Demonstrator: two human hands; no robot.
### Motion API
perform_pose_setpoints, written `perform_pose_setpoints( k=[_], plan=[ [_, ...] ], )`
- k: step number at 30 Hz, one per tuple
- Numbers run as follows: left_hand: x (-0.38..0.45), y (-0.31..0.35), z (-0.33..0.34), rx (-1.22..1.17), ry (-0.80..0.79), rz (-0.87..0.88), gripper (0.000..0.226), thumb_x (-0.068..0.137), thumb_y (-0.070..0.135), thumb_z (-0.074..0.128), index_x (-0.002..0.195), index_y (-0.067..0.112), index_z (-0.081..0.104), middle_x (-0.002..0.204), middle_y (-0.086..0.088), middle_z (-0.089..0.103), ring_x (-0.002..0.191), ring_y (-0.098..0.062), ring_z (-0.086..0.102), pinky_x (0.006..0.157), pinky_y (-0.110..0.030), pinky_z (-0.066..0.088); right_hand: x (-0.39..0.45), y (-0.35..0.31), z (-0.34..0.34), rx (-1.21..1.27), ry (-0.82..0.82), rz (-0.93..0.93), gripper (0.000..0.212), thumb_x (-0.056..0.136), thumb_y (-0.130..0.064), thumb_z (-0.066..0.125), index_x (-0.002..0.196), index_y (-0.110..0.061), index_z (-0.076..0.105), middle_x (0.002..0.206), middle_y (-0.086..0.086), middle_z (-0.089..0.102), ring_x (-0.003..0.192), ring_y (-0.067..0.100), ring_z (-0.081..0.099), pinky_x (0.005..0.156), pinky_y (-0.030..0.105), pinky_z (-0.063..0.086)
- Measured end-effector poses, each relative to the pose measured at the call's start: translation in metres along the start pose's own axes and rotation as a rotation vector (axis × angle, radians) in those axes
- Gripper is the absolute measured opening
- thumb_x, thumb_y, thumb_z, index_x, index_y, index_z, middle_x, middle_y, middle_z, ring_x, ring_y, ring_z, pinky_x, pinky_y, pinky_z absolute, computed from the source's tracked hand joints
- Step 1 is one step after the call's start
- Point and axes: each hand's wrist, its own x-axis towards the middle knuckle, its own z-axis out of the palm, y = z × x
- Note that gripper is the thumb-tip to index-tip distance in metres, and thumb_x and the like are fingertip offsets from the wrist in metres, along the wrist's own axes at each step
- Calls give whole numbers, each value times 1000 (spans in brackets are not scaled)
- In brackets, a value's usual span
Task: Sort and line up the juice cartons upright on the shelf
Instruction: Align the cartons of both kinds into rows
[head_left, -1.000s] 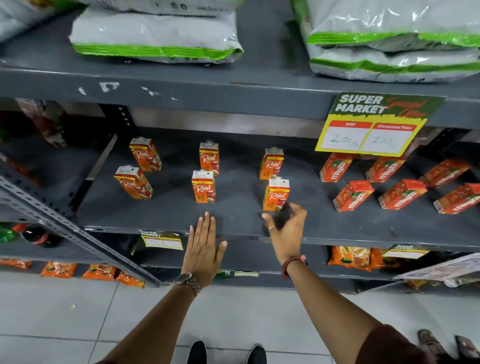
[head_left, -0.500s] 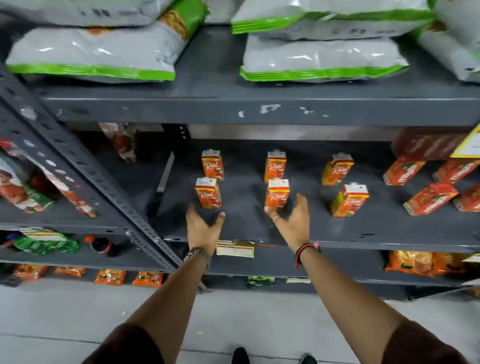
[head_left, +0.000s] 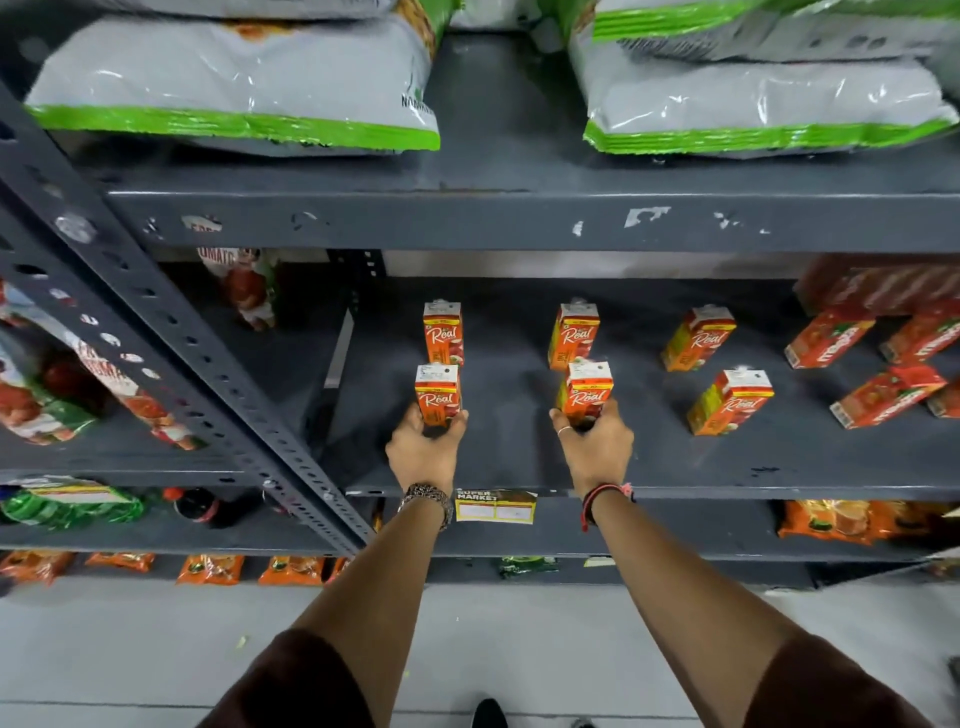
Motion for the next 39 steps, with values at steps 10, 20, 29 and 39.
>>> perform_pose_setpoints(
  k=[10, 20, 29, 39],
  plan=[
    [-3, 2, -1, 34, 24, 12, 26, 68, 33, 78, 89, 21, 67, 79, 9, 69, 76, -8, 66, 77, -29, 52, 0, 2, 1, -15, -32, 9, 50, 78, -34, 75, 114, -6, 54, 108, 15, 70, 99, 36, 67, 83, 41, 54],
    [-50, 9, 9, -41, 134, 29, 63, 75, 19, 74, 131, 13, 46, 121, -9, 63, 110, -24, 58, 91, -30, 43, -13, 79, -85, 253, -68, -63, 42, 83, -21, 71, 122, -18, 55, 119, -7, 60, 113, 13, 57, 93, 12, 43],
    [-142, 50, 99, -72, 335, 98, 58, 83, -4, 55, 136, 2, 32, 141, -18, 35, 124, -28, 43, 100, -33, 38, 62, 160, -229, 179, 115, -9, 49, 82, -15, 71, 125, -12, 48, 126, 12, 57, 117, 30, 54, 100, 38, 43],
    [-224, 101, 251, 30, -149, 140, 87, 76, 34, 72, 143, 16, 20, 148, -2, 31, 130, -12, 34, 100, -29, 32, 179, 175, -277, 152, -34, 40, 90, 69, -22, 83, 140, -2, 31, 133, 17, 56, 122, 31, 54, 101, 33, 40]
  ],
)
